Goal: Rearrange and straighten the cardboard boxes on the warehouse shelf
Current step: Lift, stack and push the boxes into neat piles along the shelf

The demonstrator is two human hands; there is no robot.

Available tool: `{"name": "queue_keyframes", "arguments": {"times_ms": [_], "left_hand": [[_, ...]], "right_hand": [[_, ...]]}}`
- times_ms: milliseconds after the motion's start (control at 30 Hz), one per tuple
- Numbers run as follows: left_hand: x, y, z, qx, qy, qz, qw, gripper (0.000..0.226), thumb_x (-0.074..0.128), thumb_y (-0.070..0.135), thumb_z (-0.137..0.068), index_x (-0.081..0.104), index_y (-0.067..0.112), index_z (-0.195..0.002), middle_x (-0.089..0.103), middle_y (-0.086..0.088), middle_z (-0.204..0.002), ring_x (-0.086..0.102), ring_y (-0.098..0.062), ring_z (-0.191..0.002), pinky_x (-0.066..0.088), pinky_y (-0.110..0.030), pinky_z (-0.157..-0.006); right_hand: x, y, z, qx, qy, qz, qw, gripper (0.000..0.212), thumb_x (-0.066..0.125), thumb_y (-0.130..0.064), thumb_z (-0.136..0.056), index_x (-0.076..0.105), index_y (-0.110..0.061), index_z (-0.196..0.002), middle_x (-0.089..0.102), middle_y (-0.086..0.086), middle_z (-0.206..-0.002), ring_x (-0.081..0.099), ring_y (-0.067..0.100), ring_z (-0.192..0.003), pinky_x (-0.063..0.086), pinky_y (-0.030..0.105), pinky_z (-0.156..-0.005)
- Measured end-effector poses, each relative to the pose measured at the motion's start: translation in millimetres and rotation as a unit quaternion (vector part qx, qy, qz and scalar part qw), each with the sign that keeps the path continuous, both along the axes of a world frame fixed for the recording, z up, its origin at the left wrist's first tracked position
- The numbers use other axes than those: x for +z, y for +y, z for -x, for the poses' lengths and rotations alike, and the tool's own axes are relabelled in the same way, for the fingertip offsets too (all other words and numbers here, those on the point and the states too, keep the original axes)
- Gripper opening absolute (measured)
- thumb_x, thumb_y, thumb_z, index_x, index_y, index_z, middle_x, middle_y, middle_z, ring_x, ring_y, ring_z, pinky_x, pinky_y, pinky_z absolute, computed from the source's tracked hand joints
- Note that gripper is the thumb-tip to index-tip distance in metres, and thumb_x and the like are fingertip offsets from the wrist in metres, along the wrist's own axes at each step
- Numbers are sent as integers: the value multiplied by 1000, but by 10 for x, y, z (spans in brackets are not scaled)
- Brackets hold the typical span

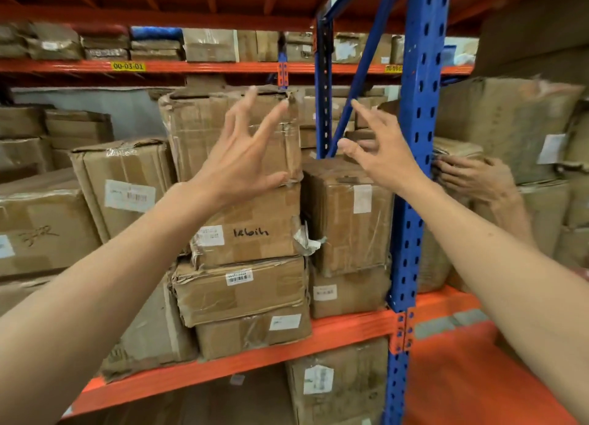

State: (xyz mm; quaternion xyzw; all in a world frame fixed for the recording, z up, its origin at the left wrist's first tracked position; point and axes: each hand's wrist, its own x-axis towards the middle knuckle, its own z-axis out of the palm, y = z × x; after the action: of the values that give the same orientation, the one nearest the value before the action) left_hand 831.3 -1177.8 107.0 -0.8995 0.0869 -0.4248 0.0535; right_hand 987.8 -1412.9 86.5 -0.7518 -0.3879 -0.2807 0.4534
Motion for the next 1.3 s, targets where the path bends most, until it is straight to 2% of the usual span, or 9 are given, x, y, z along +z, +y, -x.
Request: {"name": "queue_keyframes", "arguments": {"times_ms": [100,167,233,367,500,667,833,967,1300], "left_hand": [[-126,-403,-217,-121,84,-41,988,98,76,43,-85,11,41,-159,0,-9,-168,11,-33,-153,32,-55,-116],[-233,-632,-426,-137,132,-71,979,97,74,42,-87,9,44,-159,1,-8,-168,13,-30,-153,37,-49,-112],[-336,-824,-671,-107,181,-76,975,102,75,44,-86,5,44,-160,1,-12,-167,11,-32,-153,38,-50,-112],[-418,-987,-1057,16,265,-33,964,124,84,44,-78,-10,42,-159,-1,-19,-166,8,-43,-152,32,-60,-114],[-387,-933,-1233,71,335,39,939,138,90,37,-71,-17,42,-157,-9,-21,-166,15,-48,-150,27,-59,-118],[-454,-806,-1341,55,360,92,927,139,94,34,-66,-12,52,-155,-13,-22,-165,26,-47,-147,30,-54,-118],[-568,-730,-1422,-1,309,132,942,129,95,35,-62,9,50,-157,12,-20,-161,29,-45,-144,31,-52,-118],[-588,-711,-1406,-8,287,136,948,120,94,34,-65,19,44,-157,26,-18,-154,36,-42,-139,34,-53,-115],[-824,-747,-1079,-74,125,336,931,101,89,24,-72,33,33,-156,45,-13,-144,45,-30,-133,37,-46,-114]], "right_hand": [[-302,-253,-101,-47,77,-19,996,78,60,-74,-91,25,-57,-158,27,-4,-167,31,17,-150,39,50,-118],[-606,-370,-140,-49,129,-37,990,74,57,-83,-86,19,-73,-148,25,-6,-167,44,26,-145,46,58,-110],[-977,-449,-168,-62,194,-55,977,78,56,-91,-79,14,-80,-143,19,-10,-168,51,31,-140,50,61,-105],[-1753,-490,-225,-93,323,-50,941,103,54,-101,-66,4,-72,-151,9,-10,-173,34,33,-152,44,66,-110],[-2117,-420,-230,-41,418,-60,905,108,63,-94,-67,-3,-73,-150,9,-7,-175,38,32,-150,56,57,-99],[-2166,-157,-225,58,475,-183,859,113,76,-72,-77,-4,-65,-155,3,-2,-176,41,35,-147,60,43,-92],[-2078,123,-292,55,469,-265,841,138,94,-60,-61,-6,-65,-155,-7,2,-173,24,34,-154,47,60,-103],[-1980,202,-360,-32,451,-258,854,135,98,-60,-54,10,-58,-156,24,13,-162,42,37,-140,46,65,-106],[-1402,-271,-455,-83,255,-161,950,121,100,-53,-54,33,-41,-154,32,-2,-134,38,16,-121,37,37,-104]]}}
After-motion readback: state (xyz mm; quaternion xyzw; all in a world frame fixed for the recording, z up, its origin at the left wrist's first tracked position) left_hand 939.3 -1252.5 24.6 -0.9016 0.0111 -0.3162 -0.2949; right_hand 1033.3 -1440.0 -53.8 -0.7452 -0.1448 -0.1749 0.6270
